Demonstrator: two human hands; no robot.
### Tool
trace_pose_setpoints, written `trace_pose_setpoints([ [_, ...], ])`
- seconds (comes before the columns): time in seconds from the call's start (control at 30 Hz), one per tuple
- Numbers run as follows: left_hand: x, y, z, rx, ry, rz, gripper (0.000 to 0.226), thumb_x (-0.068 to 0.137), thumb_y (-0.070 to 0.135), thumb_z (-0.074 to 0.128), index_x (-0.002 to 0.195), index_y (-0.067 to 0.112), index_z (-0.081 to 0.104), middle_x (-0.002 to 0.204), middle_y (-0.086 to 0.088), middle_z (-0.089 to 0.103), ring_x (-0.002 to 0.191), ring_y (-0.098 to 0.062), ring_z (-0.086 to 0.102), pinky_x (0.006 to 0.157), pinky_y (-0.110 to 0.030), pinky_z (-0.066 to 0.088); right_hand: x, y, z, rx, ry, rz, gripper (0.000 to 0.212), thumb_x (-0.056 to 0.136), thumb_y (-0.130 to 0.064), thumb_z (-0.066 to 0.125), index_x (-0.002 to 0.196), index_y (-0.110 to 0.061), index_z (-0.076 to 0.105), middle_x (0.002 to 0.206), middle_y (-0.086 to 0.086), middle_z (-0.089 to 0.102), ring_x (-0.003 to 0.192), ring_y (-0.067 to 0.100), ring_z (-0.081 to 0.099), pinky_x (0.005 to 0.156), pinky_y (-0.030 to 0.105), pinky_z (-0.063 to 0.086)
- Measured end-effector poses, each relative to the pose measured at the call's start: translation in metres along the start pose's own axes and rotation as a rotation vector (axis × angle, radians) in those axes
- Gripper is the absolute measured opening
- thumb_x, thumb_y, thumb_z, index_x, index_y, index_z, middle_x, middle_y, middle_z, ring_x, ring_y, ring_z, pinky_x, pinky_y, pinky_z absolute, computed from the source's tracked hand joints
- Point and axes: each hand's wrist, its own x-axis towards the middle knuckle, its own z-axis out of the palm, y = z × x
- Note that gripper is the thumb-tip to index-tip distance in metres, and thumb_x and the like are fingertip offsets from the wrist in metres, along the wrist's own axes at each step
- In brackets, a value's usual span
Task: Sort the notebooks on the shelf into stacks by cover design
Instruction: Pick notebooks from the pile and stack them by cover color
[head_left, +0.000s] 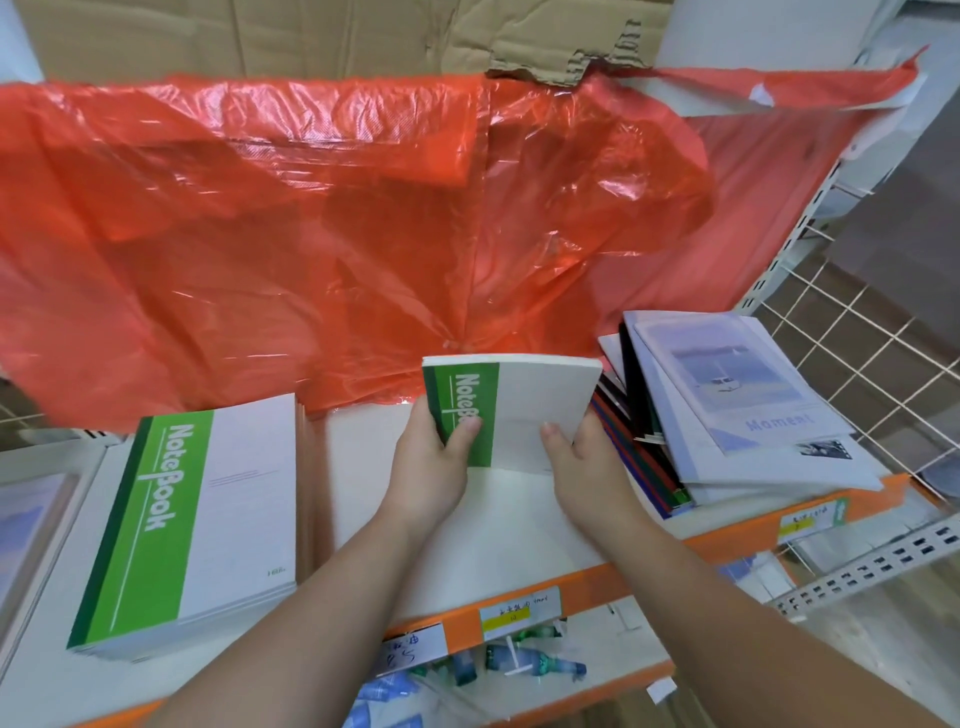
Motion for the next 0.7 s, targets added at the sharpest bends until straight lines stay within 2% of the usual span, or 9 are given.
trace_pose_setpoints([
  [0.1, 0.002, 0.001, 0.000, 0.013, -0.008, 0.015, 0.024, 0.096, 0.017, 0.059, 0.118, 0.026, 0.055, 0.114, 0.010, 0.068, 0.107, -0.010, 0.063, 0.094, -0.033, 0.049, 0.002, -0.005, -0.004, 0.003, 0.011, 0.007, 0.022, 0.101, -0.021, 0.047, 0.122, -0.029, 0.046, 0.110, -0.021, 0.058, 0.103, -0.011, 0.052, 0.072, -0.002, 0.039],
  [0.23, -0.001, -0.006, 0.001, 0.086, -0.051, -0.022, 0.029, 0.098, 0.016, 0.056, 0.126, 0.022, 0.054, 0.119, 0.011, 0.066, 0.111, -0.010, 0.061, 0.091, -0.027, 0.045, -0.002, 0.005, -0.004, -0.032, -0.047, 0.079, 0.019, 0.102, -0.024, 0.045, 0.119, -0.032, 0.044, 0.107, -0.024, 0.055, 0.100, -0.010, 0.051, 0.069, 0.004, 0.038],
  [0.37, 0.001, -0.010, 0.001, 0.119, -0.067, -0.037, 0.032, 0.100, 0.015, 0.054, 0.131, 0.021, 0.052, 0.123, 0.010, 0.064, 0.113, -0.012, 0.060, 0.093, -0.028, 0.045, -0.002, 0.011, -0.001, -0.066, -0.048, 0.113, 0.018, 0.103, -0.022, 0.043, 0.117, -0.034, 0.042, 0.104, -0.027, 0.053, 0.093, -0.011, 0.049, 0.067, 0.006, 0.036],
  [0.47, 0.001, -0.007, 0.001, 0.137, -0.065, -0.042, 0.030, 0.100, 0.014, 0.053, 0.129, 0.020, 0.053, 0.120, 0.010, 0.064, 0.111, -0.012, 0.060, 0.088, -0.024, 0.043, 0.001, 0.009, -0.001, -0.092, -0.039, 0.112, 0.022, 0.103, -0.021, 0.043, 0.124, -0.027, 0.046, 0.113, -0.016, 0.057, 0.098, -0.001, 0.052, 0.070, 0.008, 0.037],
  [0.6, 0.003, 0.006, -0.003, 0.249, -0.051, 0.026, 0.024, 0.098, 0.017, 0.056, 0.122, 0.020, 0.056, 0.114, 0.007, 0.066, 0.105, -0.017, 0.061, 0.087, -0.031, 0.047, 0.000, -0.004, -0.006, -0.123, -0.004, 0.041, 0.026, 0.102, -0.019, 0.045, 0.128, -0.020, 0.048, 0.113, -0.011, 0.056, 0.103, 0.004, 0.051, 0.081, 0.019, 0.037],
  [0.7, 0.000, 0.024, -0.017, 0.297, -0.014, 0.086, 0.019, 0.098, 0.021, 0.057, 0.116, 0.018, 0.057, 0.110, 0.006, 0.067, 0.102, -0.018, 0.062, 0.086, -0.035, 0.049, -0.001, -0.021, -0.007, -0.101, -0.001, -0.048, 0.020, 0.101, -0.014, 0.046, 0.118, -0.024, 0.049, 0.107, -0.013, 0.057, 0.101, 0.003, 0.052, 0.075, 0.008, 0.038],
])
